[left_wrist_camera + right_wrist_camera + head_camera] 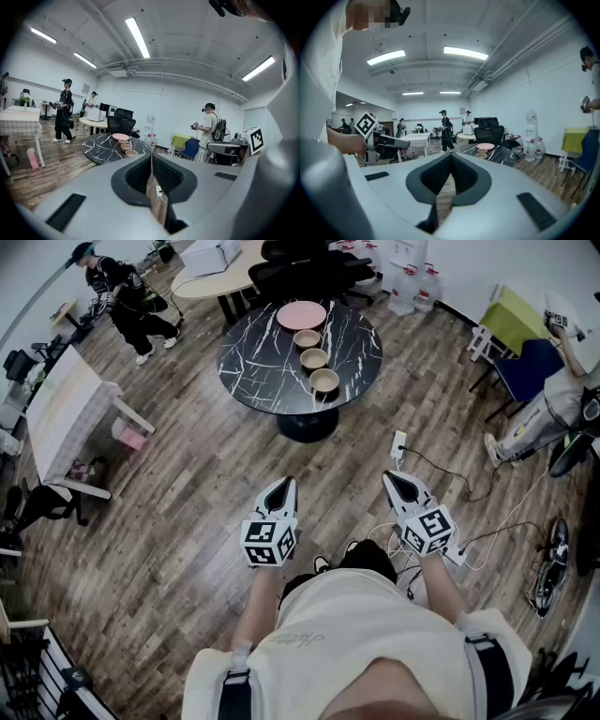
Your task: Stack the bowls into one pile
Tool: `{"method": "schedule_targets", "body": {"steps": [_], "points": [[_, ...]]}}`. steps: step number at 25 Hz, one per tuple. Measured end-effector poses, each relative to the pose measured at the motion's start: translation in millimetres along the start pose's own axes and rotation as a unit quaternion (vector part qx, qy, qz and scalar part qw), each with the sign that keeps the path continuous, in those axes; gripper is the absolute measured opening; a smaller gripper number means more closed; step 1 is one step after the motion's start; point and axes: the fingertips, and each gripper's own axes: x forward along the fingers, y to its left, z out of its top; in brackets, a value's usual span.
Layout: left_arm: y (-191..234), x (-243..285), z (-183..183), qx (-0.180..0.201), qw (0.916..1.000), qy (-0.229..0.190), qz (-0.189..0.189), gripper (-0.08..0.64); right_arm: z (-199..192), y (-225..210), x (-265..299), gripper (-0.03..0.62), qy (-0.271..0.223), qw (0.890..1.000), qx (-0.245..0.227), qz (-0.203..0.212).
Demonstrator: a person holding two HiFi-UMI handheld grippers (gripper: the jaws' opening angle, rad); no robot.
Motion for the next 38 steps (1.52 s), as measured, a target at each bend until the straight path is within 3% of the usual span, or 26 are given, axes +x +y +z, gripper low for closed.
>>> {"method": "schedule_targets", "body": {"steps": [13, 21, 37, 38], "points": [[-7.9, 16.9, 4.1, 0.018, 0.9997, 0.007, -0.015, 0.026, 6.1, -21.4, 2.1, 0.005, -0.021, 1.000, -0.008, -0.020], [-17.6, 16.6, 2.9, 0.022, 0.9993, 0.008, -0.030, 0.026, -2.9, -19.1, -5.8, 0.005, -0.008, 0.999, 0.000, -0.031], [1.6, -0.8, 6.7, 0.021, 0.9997, -0.009, -0.006, 0.028, 7.1, -12.1, 8.0, 0.006, -0.010, 1.000, -0.016, -0.019], [3.3, -0.5, 6.8, 0.021, 0.9997, -0.012, -0.002, 0.085, 5.8, -12.4, 9.3, 0.031, -0.005, 1.000, -0.015, -0.019]]}}
